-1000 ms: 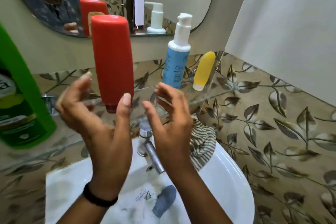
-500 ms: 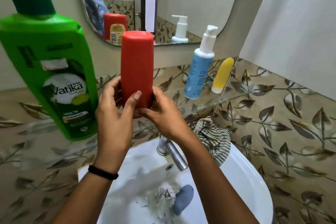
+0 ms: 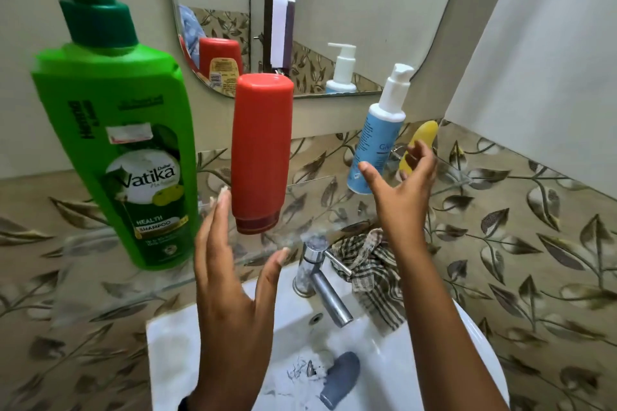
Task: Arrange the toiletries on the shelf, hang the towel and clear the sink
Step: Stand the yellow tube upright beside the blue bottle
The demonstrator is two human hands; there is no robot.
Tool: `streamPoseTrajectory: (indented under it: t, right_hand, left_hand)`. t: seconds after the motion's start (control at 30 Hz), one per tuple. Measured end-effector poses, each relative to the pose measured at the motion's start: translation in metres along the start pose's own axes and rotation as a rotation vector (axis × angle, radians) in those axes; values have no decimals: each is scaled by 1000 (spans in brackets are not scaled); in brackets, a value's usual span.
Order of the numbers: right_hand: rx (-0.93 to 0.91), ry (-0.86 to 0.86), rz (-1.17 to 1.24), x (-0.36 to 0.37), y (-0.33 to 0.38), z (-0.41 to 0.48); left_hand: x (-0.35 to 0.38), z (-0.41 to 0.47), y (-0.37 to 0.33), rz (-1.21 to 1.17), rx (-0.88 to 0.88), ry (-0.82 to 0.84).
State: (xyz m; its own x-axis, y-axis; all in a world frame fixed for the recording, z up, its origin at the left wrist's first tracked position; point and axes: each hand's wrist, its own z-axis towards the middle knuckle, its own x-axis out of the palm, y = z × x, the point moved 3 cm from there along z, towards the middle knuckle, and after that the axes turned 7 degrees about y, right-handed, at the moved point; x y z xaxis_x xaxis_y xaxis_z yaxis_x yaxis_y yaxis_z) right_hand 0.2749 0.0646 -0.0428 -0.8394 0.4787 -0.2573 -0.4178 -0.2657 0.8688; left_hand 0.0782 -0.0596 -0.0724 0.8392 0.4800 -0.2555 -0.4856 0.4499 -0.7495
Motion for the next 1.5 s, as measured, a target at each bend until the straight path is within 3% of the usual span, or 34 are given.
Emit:
streamPoseTrajectory:
  t: [0.13, 0.33, 0.47, 0.63, 0.8, 0.87, 0.93, 1.0, 1.17, 1.4, 1.5]
  right_hand:
    - [41, 250, -64, 10, -15, 19]
    - [-9, 191, -66, 24, -14, 4]
    - [-45, 188, -83, 33, -5, -12]
    - [-83, 153, -42, 36, 10, -36]
    - [-118, 327, -38, 22, -5, -34]
    - [-68, 203, 50, -2, -12, -22]
    - [-50, -60, 47, -29, -22, 1]
    - [31, -136, -16, -45, -36, 29]
    - [142, 183, -70, -43, -66, 71]
    - [46, 155, -171, -29, -63, 67]
    - [11, 196, -154, -18, -58, 52]
  left_hand:
    - [-4, -7, 3, 66, 51, 41]
    - [18, 7, -6, -11, 72, 252]
    - [59, 38, -15, -83, -14, 362]
    - [93, 84, -17, -187, -154, 335]
    - [98, 97, -8, -183, -139, 286]
    - [97, 95, -6, -200, -132, 295]
    - [95, 95, -7, -204, -129, 304]
    - [95, 94, -9, -196, -128, 299]
    - [96, 85, -9, -165, -145, 294]
    - [89, 43, -11, -137, -176, 315]
    - [81, 14, -17, -190, -103, 293]
